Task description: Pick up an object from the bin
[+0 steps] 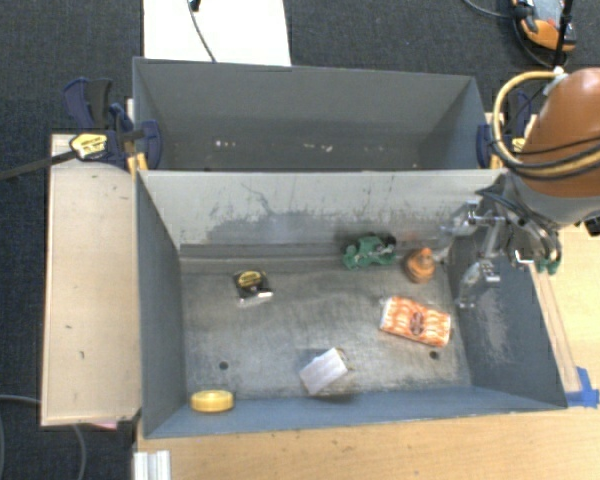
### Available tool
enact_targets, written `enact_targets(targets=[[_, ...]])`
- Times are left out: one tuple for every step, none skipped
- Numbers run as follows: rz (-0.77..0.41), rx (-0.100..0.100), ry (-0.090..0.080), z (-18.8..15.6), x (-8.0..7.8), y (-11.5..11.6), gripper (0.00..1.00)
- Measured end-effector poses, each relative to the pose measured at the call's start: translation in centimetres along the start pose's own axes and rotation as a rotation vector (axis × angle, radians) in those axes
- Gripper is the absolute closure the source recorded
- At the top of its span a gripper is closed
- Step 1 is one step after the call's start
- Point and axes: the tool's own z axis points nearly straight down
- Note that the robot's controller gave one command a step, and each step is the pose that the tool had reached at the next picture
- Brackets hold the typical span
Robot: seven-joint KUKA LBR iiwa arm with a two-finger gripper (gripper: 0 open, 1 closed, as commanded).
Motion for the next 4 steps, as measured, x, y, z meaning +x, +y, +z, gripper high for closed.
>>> enact_targets(targets=[[-0.002, 0.001, -0.008, -0.5, -0.1, 0.0, 0.00], [0.021, 0.002, -0.016, 3.6, 0.0, 0.5, 0.00], [0.134, 0.000, -0.011, 11.4, 1.0, 0.9, 0.00], [0.359, -0.001, -0.013, 13.2, 1.1, 4.7, 1.00]])
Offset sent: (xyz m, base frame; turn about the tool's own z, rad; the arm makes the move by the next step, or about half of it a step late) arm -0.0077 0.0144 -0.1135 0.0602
